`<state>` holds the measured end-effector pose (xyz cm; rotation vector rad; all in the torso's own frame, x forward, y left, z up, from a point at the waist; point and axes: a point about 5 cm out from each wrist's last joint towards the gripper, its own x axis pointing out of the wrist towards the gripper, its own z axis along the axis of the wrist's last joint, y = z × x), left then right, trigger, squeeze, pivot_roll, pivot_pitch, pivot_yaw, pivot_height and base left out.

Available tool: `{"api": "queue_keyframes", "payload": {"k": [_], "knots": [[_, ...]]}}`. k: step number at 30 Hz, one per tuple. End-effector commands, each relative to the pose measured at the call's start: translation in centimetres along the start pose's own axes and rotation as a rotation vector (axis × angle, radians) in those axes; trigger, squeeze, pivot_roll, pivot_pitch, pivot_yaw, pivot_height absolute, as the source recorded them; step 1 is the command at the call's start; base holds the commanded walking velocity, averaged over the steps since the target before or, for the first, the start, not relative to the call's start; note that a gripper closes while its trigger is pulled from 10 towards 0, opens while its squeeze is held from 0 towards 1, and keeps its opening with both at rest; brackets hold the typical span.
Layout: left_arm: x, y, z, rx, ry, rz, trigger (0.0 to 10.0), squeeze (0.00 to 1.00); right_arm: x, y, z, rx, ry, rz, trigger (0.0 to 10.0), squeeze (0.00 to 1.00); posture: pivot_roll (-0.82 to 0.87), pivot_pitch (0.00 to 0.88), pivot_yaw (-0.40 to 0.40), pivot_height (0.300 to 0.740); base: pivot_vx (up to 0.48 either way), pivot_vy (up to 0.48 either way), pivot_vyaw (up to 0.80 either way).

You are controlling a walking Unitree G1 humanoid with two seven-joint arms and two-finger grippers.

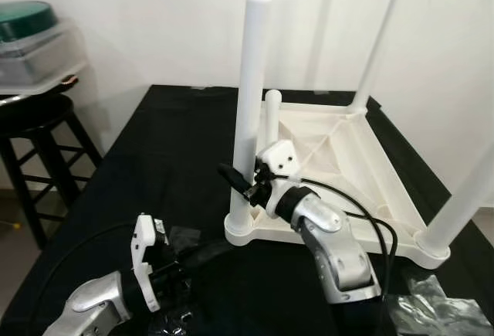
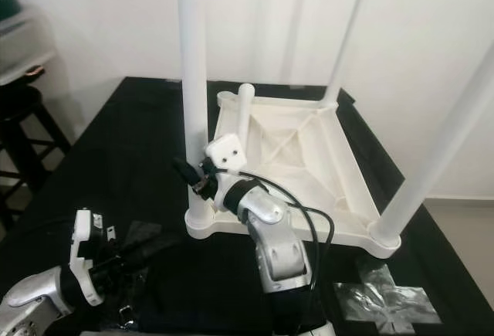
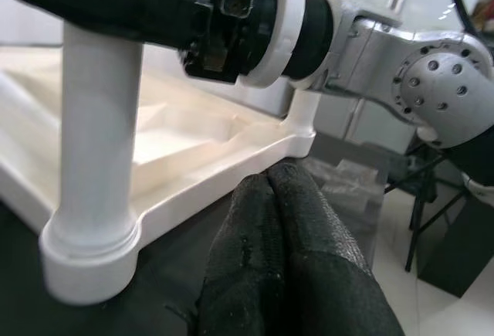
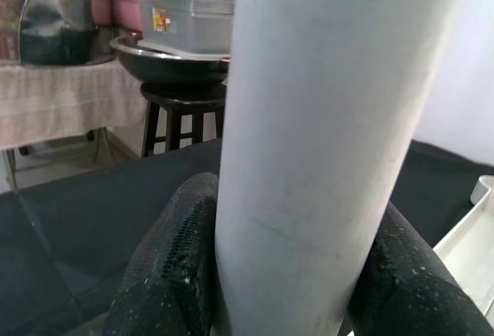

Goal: Building children table

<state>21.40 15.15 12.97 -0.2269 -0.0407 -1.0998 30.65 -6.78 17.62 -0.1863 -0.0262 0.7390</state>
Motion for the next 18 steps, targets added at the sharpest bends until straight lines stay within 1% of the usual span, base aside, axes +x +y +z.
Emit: {"api": "queue_keyframes", "payload": {"k": [1,4,5,6,7,8,9,10,11,12,13,14,15,16,17,18], "knots": [[0.0,0.4,0.1,0.009,0.013,-0.008,10.0,0.0,-0.5,0.1,-4.9,-0.073,0.286,0.001,0.0,0.0,-0.02,0.043,-0.019,0.74,0.0,0.0,0.0],[0.0,0.4,0.1,0.01,0.014,-0.007,10.0,0.0,-0.4,0.0,-4.9,-0.059,0.291,-0.005,0.0,0.0,-0.02,0.043,-0.019,0.74,0.0,0.0,0.0],[0.0,0.4,0.1,0.01,0.014,-0.006,10.0,0.0,-0.6,0.1,-4.8,-0.049,0.295,-0.024,1.2,0.0,-0.02,0.043,-0.019,0.74,0.0,0.0,0.0],[-0.1,0.4,0.1,0.01,0.013,-0.003,10.0,0.0,-0.7,0.1,-4.8,-0.002,0.295,-0.025,9.9,0.0,-0.02,0.044,-0.02,0.74,0.0,0.0,0.0],[-0.1,0.4,0.1,0.009,0.013,-0.002,10.0,0.0,-0.8,0.4,-4.3,0.075,0.265,-0.027,10.0,0.09,-0.02,0.044,-0.022,0.74,0.0,0.0,0.0],[-0.1,0.4,0.1,0.009,0.013,-0.002,10.0,0.0,-0.8,0.4,-4.3,0.075,0.265,-0.027,10.0,0.09,-0.02,0.044,-0.022,0.74,0.0,0.0,0.0],[-0.1,0.4,0.1,0.009,0.012,-0.001,10.0,0.0,-0.9,0.6,-4.0,0.129,0.242,-0.027,10.0,0.09,-0.02,0.044,-0.022,0.74,0.0,0.0,0.0],[0.0,0.4,0.1,0.009,0.013,-0.002,10.0,0.0,-0.7,0.4,-2.9,0.157,0.18,0.045,10.0,1.0,-0.01,0.044,-0.025,0.74,0.0,0.0,0.0],[0.0,0.3,0.1,0.009,0.013,-0.004,10.0,0.0,-0.6,0.2,-2.1,0.162,0.138,0.098,10.0,1.0,-0.01,0.044,-0.025,0.74,0.0,0.0,0.0],[0.1,0.3,0.1,0.009,0.012,-0.005,10.0,0.0,-0.6,-0.7,-0.7,0.118,0.066,0.199,10.0,1.0,-0.01,0.043,-0.027,0.74,0.0,0.0,0.0],[0.2,0.3,0.1,0.009,0.012,-0.007,10.0,0.0,-0.8,-1.6,0.3,0.079,0.02,0.279,10.0,1.0,-0.01,0.045,-0.03,0.74,0.0,0.0,0.0],[0.2,0.3,0.1,0.009,0.012,-0.007,10.0,0.0,-0.8,-1.6,0.3,0.079,0.02,0.279,10.0,1.0,-0.01,0.045,-0.03,0.74,0.0,0.0,0.0],[0.2,0.3,0.1,0.009,0.011,-0.007,10.0,0.0,-0.9,-2.4,1.0,0.049,-0.002,0.339,10.0,1.0,-0.01,0.045,-0.031,0.74,0.0,0.0,0.0],[0.2,0.2,0.0,0.008,0.01,-0.007,10.0,0.0,-1.2,-3.2,1.7,0.005,-0.017,0.402,10.0,0.46,-0.01,0.045,-0.036,0.74,0.0,0.0,0.0],[0.2,0.2,0.0,0.007,0.008,-0.006,10.0,0.0,-1.4,-3.9,1.8,-0.026,0.005,0.48,10.0,0.0,-0.01,0.045,-0.039,0.74,0.0,0.0,0.0],[0.2,0.2,0.0,0.007,0.007,-0.005,10.0,0.0,-1.6,-4.4,1.9,-0.046,0.023,0.531,10.0,0.0,-0.01,0.045,-0.039,0.74,0.0,0.0,0.0]]}}
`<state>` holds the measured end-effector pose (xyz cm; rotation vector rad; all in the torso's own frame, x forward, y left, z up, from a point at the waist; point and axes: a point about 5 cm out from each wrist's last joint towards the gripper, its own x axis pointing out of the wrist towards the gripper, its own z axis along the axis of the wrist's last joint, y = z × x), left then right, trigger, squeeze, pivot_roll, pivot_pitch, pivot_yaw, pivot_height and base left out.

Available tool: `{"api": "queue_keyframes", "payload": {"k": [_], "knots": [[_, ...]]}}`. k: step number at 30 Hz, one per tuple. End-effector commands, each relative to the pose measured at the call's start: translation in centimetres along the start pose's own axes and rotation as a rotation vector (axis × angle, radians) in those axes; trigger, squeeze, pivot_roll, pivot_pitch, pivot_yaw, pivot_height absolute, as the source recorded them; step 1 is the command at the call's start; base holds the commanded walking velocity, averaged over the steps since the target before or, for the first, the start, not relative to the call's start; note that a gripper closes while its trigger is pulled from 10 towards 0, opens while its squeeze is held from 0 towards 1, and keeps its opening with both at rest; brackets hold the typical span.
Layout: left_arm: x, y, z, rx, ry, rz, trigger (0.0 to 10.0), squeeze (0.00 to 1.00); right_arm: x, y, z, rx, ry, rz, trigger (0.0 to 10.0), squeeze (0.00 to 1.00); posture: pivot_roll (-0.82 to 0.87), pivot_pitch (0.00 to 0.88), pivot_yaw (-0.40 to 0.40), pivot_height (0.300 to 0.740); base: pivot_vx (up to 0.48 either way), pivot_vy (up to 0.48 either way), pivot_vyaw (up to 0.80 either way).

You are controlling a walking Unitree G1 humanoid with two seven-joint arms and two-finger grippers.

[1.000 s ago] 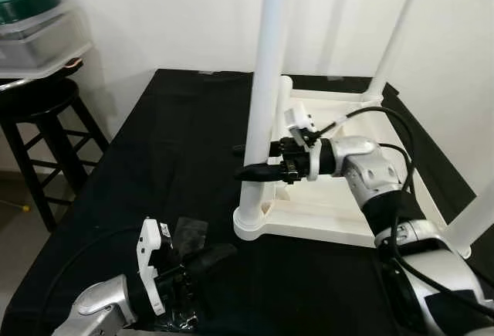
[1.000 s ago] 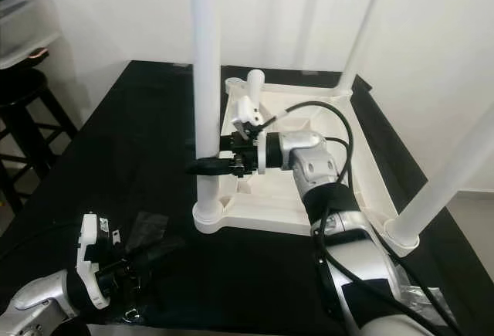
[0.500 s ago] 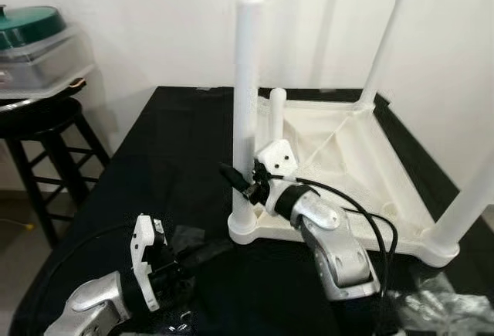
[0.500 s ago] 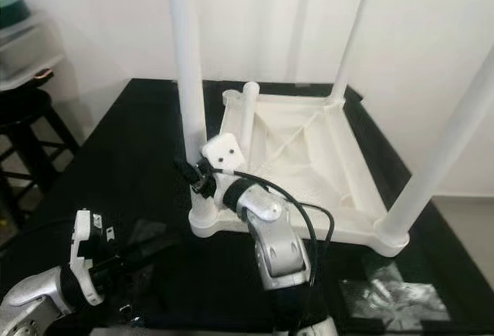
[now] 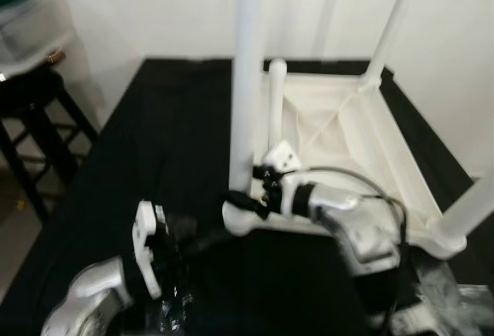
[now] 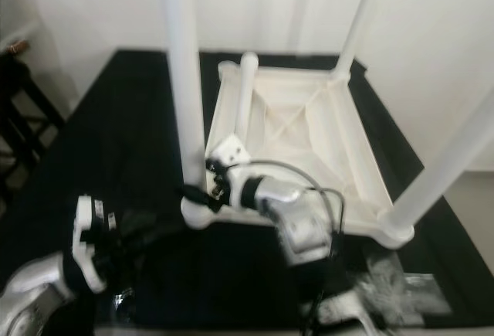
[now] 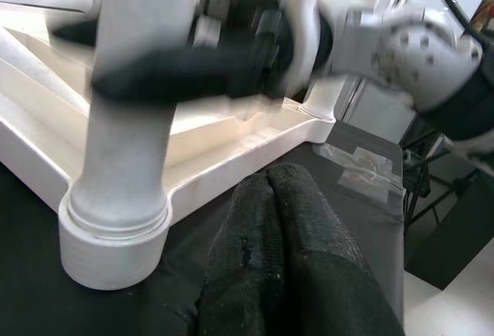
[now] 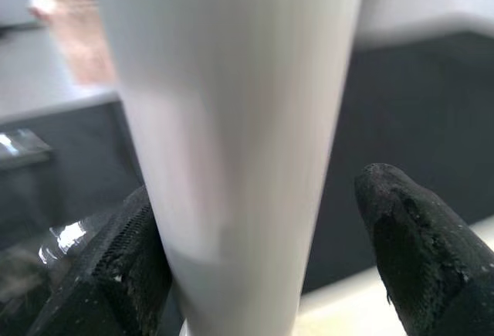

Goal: Building children table

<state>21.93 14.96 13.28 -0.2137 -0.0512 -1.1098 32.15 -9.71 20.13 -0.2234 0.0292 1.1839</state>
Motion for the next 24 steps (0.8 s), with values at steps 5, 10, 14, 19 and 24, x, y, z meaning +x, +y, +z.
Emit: {"api": "queue_keyframes", "payload": {"k": [5,10,14,19,24], "knots": [[-0.2,-0.2,-0.3,-0.009,0.007,0.004,10.0,0.0,-1.1,-2.1,0.2,-0.048,0.046,0.187,10.0,0.0,0.01,0.044,-0.042,0.74,0.0,0.0,0.0],[-0.2,-0.4,-0.4,-0.01,0.011,0.002,10.0,0.0,-0.7,-2.9,1.0,-0.034,0.034,0.266,10.0,0.0,0.02,0.043,-0.044,0.74,0.0,0.0,0.0],[-0.3,-0.6,-0.5,-0.012,0.016,0.004,10.0,0.0,-0.1,-4.0,2.7,-0.021,-0.014,0.349,9.6,0.0,0.04,0.045,-0.05,0.74,0.0,0.0,0.0],[-0.4,-0.7,-0.5,-0.013,0.018,0.005,10.0,0.0,0.0,-4.6,3.3,-0.021,-0.024,0.376,0.0,0.0,0.04,0.047,-0.051,0.74,0.0,0.0,0.0],[-0.4,-0.8,-0.6,-0.016,0.02,0.003,10.0,0.0,-0.3,-4.7,2.9,-0.008,-0.023,0.423,0.0,0.0,0.04,0.046,-0.05,0.74,0.0,0.0,0.0]]}}
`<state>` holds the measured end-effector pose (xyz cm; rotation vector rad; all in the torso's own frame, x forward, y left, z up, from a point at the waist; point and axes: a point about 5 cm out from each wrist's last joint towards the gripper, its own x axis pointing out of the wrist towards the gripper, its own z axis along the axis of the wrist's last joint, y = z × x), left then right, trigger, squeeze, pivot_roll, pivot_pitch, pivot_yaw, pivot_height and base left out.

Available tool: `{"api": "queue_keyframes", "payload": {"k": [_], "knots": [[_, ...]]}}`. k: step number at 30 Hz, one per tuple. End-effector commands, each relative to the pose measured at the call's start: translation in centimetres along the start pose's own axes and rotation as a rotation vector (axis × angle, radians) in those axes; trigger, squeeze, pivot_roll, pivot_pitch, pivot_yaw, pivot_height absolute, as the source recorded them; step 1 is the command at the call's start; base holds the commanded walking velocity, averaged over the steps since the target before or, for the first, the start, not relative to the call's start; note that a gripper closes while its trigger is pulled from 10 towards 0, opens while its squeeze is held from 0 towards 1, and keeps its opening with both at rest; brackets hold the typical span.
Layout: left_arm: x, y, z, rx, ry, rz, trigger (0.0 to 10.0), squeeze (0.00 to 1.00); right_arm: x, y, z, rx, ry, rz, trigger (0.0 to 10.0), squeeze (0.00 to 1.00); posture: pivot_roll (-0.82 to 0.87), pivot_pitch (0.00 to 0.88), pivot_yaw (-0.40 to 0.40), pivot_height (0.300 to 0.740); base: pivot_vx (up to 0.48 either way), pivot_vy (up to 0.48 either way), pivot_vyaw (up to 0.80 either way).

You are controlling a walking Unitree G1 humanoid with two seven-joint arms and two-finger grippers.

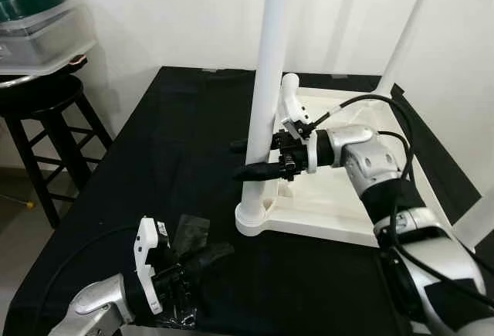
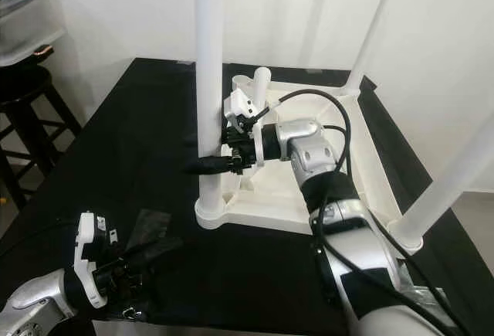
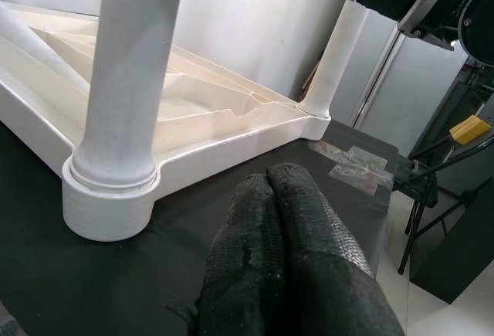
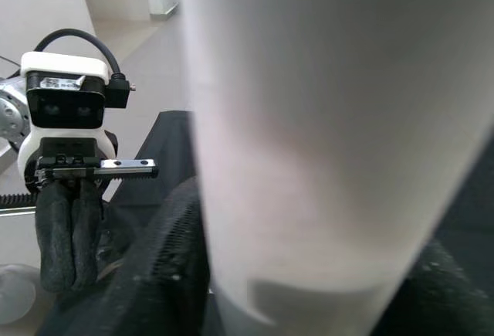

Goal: Building children table

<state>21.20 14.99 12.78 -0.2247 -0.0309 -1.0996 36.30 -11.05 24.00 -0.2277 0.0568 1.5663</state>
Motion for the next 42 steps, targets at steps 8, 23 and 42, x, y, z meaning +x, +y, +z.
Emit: {"api": "queue_keyframes", "payload": {"k": [8,23,42], "knots": [[0.1,-0.3,-0.1,0.0,0.008,-0.01,10.0,0.0,-0.8,0.9,-1.7,0.031,-0.017,0.072,0.0,0.0,0.03,0.043,-0.049,0.74,0.0,0.0,0.0],[-0.2,0.2,0.3,-0.003,0.002,-0.015,10.0,0.0,5.6,7.3,-9.4,0.06,0.212,-0.769,0.0,0.0,-0.04,0.05,-0.012,0.74,0.0,0.0,0.0],[0.1,0.4,0.3,-0.003,-0.001,-0.014,10.0,0.0,4.9,7.5,-3.6,0.04,-0.027,-0.284,10.0,0.0,-0.02,0.054,-0.035,0.74,0.0,0.0,0.0]]}}
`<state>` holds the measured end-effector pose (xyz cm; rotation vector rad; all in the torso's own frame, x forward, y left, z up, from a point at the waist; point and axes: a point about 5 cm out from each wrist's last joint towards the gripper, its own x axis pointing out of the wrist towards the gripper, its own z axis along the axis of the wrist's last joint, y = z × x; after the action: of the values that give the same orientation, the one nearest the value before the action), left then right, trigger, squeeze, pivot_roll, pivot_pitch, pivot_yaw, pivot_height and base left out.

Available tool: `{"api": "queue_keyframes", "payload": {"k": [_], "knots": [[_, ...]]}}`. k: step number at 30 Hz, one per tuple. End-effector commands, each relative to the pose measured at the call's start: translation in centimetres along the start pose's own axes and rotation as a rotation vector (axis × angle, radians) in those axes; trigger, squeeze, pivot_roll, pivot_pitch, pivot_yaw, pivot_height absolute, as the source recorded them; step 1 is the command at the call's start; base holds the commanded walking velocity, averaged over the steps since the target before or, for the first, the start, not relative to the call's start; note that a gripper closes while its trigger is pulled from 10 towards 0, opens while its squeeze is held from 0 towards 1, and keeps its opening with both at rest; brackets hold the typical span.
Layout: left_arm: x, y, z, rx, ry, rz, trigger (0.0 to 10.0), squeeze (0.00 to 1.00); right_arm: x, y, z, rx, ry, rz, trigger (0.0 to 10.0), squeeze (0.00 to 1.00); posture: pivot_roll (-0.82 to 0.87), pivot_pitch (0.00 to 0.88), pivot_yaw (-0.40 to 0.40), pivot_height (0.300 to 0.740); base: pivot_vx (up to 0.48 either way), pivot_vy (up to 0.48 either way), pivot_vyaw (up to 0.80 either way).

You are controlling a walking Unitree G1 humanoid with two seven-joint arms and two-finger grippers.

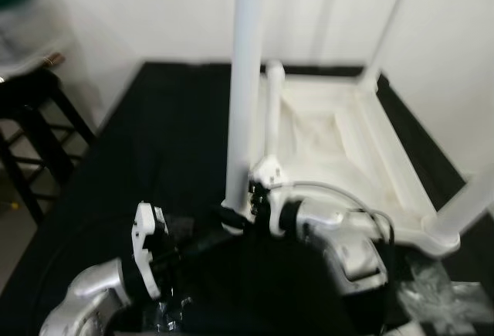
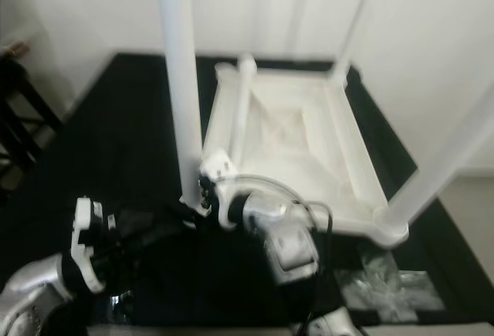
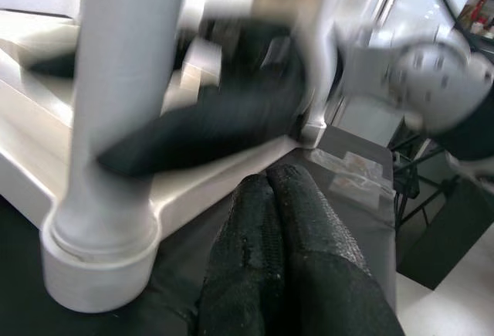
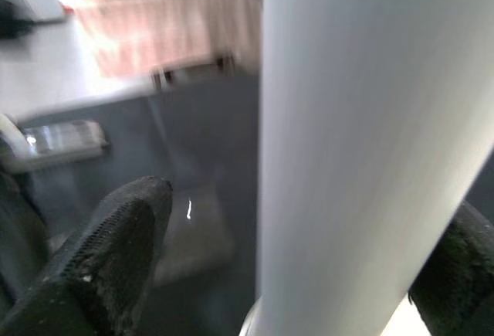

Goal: Building children table

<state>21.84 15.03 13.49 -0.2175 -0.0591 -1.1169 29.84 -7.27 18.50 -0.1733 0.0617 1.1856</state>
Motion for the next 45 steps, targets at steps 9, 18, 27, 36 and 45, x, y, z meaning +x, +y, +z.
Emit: {"api": "queue_keyframes", "payload": {"k": [9,18,27,36,45], "knots": [[-0.1,-0.3,-0.6,-0.023,0.013,0.005,10.0,0.0,-0.9,-2.9,2.6,-0.219,0.08,0.37,10.0,0.0,0.0,0.051,-0.039,0.74,0.0,0.0,0.0],[-0.2,-0.3,-0.6,-0.021,0.02,0.008,10.0,0.0,-0.2,-5.8,5.2,-0.201,0.032,0.422,0.0,0.0,0.01,0.05,-0.042,0.74,0.0,0.0,0.0],[-0.3,-0.4,-0.6,-0.022,0.025,0.007,10.0,0.0,-0.9,-6.7,5.2,-0.136,-0.001,0.496,0.0,0.0,0.02,0.049,-0.037,0.74,0.0,0.0,0.0],[-0.3,-0.5,-0.7,-0.028,0.021,0.004,10.0,0.0,-2.2,-6.8,3.8,-0.089,-0.06,0.473,0.0,0.0,0.01,0.049,-0.034,0.74,0.0,0.0,0.0],[-0.5,-0.7,-0.5,-0.025,0.022,0.004,10.0,0.0,0.5,-0.6,-5.0,0.069,0.158,-0.262,0.0,0.0,0.02,0.072,-0.044,0.74,0.0,0.0,0.0]]}}
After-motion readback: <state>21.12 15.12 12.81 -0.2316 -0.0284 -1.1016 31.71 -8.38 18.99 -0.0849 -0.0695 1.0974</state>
